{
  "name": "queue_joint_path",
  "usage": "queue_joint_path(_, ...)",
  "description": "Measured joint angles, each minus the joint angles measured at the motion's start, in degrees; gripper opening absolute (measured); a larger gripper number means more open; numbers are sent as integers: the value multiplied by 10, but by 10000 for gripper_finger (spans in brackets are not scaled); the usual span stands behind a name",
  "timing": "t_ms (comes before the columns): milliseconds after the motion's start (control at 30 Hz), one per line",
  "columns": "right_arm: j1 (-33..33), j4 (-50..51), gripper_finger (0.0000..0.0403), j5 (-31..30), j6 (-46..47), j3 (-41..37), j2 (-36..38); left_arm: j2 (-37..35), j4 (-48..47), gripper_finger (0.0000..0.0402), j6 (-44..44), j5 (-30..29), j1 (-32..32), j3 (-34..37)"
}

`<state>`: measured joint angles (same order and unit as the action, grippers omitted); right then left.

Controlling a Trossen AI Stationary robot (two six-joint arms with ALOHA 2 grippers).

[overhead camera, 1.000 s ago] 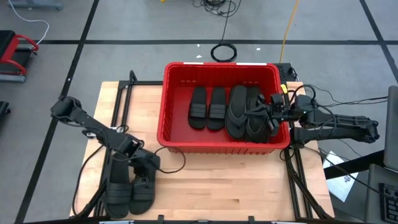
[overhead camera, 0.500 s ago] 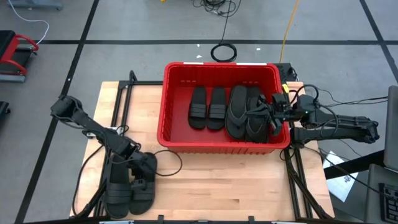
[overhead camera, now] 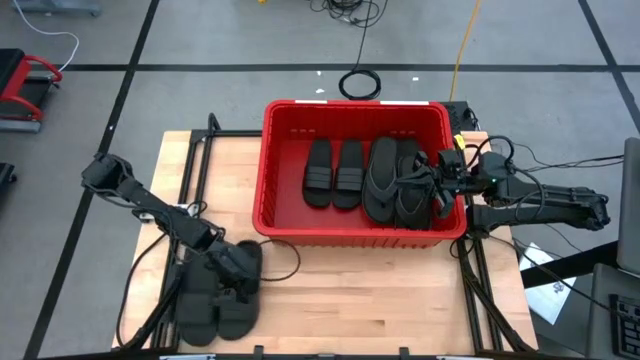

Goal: Pick and place slides into bin
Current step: Put the right slide into the bin

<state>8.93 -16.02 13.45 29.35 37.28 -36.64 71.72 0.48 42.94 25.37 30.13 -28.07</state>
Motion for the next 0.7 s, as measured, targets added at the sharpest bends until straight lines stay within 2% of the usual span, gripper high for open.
queue_joint_path(233,0,0,4,-1,0,0,0,0,44,5,5,-10,0,-22)
queue_joint_path(500,0,0,4,-1,-5,0,0,0,44,3,7,17,10,-113)
queue_joint_path(600,0,0,4,0,-15,0,0,0,20,3,9,12,25,-162)
queue_joint_path(700,0,0,4,1,-19,0,0,0,-75,2,-8,11,39,-232)
